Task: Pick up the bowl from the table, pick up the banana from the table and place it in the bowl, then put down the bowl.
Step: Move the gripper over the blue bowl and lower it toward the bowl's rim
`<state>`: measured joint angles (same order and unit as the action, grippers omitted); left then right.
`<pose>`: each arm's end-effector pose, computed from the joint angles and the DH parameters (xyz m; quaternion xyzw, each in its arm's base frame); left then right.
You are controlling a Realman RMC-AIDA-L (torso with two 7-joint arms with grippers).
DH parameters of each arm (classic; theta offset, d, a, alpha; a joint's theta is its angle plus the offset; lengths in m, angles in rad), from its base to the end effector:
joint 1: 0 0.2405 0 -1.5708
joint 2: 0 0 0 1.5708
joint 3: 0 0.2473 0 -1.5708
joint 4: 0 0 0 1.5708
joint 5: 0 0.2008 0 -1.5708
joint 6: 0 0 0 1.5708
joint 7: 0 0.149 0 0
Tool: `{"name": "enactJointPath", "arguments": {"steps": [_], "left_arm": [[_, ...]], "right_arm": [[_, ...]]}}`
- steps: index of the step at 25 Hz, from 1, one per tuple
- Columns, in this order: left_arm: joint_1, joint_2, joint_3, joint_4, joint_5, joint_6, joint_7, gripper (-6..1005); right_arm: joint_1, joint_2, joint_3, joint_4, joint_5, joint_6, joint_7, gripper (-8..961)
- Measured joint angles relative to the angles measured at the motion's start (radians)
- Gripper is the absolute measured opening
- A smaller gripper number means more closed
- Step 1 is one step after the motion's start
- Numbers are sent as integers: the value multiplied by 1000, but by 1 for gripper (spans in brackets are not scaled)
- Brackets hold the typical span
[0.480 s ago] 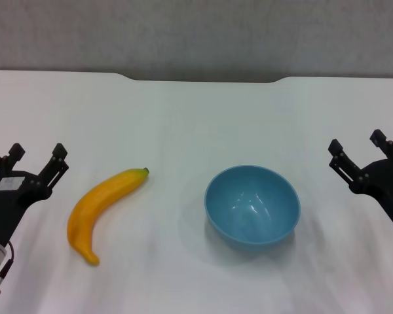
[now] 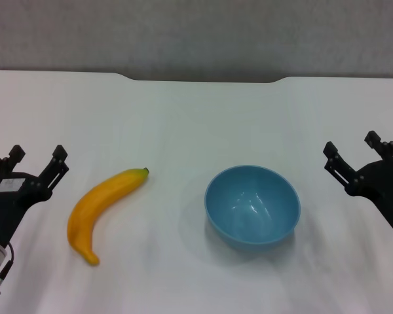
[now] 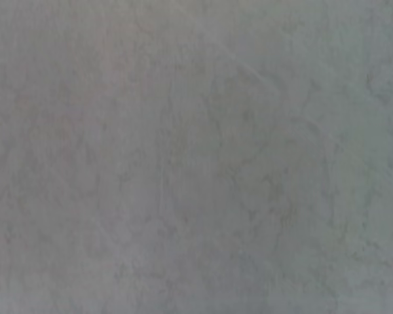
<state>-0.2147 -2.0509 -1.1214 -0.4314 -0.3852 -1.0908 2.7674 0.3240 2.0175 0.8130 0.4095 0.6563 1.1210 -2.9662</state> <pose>-0.3108 0.2964 -0.0098 -0.6911 -0.2963 -0.3735 0.5432 0.2858 0.3111 -0.0257 -0.7449 0.2154 0.3432 0.5300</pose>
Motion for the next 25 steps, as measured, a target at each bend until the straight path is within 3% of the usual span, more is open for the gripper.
{"name": "enactJointPath", "arguments": {"steps": [5,11,16,20,21,22,23,25], "left_arm": [[0,1,0,0,0,2,-2,886],[19,18,1,-45,20,49,-62,884],[48,59,-49,-211,159,303,-216,882],[105,87,-112,-411,351,515,-336,881],[125,85,-132,-452,403,546,-353,881],[146,79,-154,-490,449,566,-366,880],[165,68,-175,-519,486,576,-370,880],[219,27,-243,-591,609,587,-369,879]], "right_arm": [[0,-2,0,6,1,-13,-1,875],[6,-14,10,87,-3,-146,5,873],[-4,-47,74,246,-67,-376,0,872],[-44,-66,182,454,-215,-677,-1,870],[-61,-63,220,523,-270,-772,-1,870],[-86,-46,276,630,-361,-927,-1,870],[-86,-46,276,630,-361,-927,-1,869],[-107,-22,328,753,-444,-1112,-1,869]]}}
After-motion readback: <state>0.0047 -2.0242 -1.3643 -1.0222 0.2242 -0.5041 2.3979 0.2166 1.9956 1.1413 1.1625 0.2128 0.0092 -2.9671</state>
